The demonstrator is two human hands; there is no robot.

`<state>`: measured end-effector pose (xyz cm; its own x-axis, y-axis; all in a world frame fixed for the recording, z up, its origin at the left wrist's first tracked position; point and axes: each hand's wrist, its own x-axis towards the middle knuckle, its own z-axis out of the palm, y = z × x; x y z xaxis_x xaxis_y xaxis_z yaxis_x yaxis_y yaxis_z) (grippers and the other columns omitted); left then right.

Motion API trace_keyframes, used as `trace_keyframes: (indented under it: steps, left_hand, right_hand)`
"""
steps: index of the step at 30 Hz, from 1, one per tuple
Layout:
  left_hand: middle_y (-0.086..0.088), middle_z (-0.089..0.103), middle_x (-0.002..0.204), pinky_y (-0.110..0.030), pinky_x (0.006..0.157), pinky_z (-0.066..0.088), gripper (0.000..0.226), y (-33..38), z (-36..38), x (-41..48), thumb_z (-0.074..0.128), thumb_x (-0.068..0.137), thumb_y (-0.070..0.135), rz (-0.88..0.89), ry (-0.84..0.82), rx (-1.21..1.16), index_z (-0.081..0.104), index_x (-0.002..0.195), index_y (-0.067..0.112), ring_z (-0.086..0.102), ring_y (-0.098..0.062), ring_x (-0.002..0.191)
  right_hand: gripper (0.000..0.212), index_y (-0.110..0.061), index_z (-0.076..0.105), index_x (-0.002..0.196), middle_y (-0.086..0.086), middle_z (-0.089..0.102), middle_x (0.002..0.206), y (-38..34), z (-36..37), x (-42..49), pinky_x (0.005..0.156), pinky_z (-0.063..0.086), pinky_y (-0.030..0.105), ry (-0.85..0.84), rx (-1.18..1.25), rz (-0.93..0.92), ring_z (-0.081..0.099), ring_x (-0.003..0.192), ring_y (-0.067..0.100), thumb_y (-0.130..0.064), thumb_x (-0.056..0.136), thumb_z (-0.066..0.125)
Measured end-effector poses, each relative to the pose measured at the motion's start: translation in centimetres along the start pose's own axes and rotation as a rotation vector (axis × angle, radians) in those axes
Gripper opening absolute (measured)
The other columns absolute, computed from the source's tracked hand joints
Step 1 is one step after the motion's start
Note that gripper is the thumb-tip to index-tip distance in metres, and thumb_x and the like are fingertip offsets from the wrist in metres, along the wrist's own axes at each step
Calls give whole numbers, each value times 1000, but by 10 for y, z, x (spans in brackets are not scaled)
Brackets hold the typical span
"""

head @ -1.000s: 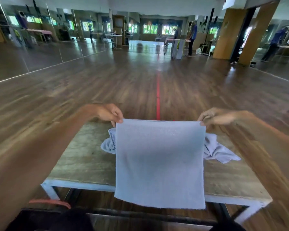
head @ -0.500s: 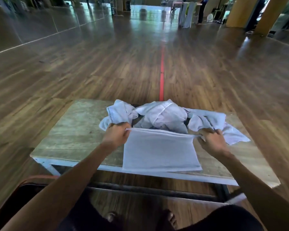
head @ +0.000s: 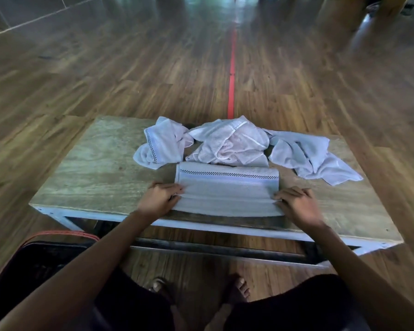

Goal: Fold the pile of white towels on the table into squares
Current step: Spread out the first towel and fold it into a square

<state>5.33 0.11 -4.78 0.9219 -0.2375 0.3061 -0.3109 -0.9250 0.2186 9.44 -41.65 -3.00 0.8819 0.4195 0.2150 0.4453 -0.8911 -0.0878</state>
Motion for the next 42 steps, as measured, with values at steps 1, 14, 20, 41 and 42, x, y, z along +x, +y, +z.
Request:
trace_keyframes:
  steps: [1, 14, 20, 41, 42]
  left_hand:
    - [8, 73, 102, -33, 86, 45, 38, -1, -2, 8, 43, 82, 42, -4, -5, 8, 73, 96, 24, 70, -13, 87]
    - [10, 73, 102, -26, 86, 38, 29, -2, -3, -24, 49, 86, 40, 99, 63, -49, 74, 94, 26, 68, -6, 92]
    - [7, 71, 108, -25, 91, 38, 37, 3, -8, -32, 54, 81, 48, 83, 36, -56, 74, 101, 23, 65, -2, 101]
    - [7, 72, 92, -20, 82, 40, 31, 18, -74, -53, 51, 86, 40, 176, 6, -124, 72, 97, 20, 65, -13, 81]
    - [7, 72, 91, -21, 81, 41, 32, 18, -84, -47, 51, 85, 41, 160, 9, -138, 71, 97, 20, 66, -13, 81]
  right_hand:
    - [11, -29, 69, 88, -9, 72, 96, -1, 1, 5, 75, 26, 33, 13, -7, 17, 65, 93, 21, -30, 81, 61]
    - [30, -27, 70, 93, -10, 71, 101, -7, -3, -27, 77, 31, 35, 106, -44, -34, 63, 97, 20, -36, 88, 42]
    - [35, -25, 69, 103, -6, 70, 106, -13, 1, -38, 80, 34, 33, 27, -26, 13, 65, 98, 21, -42, 87, 43]
    - [22, -16, 71, 100, 2, 72, 94, -22, -59, -56, 78, 47, 33, 47, 177, -99, 67, 88, 24, -27, 87, 57]
    - [19, -15, 71, 102, 2, 72, 95, -22, -70, -51, 78, 49, 33, 60, 192, -101, 67, 89, 24, -22, 87, 61]
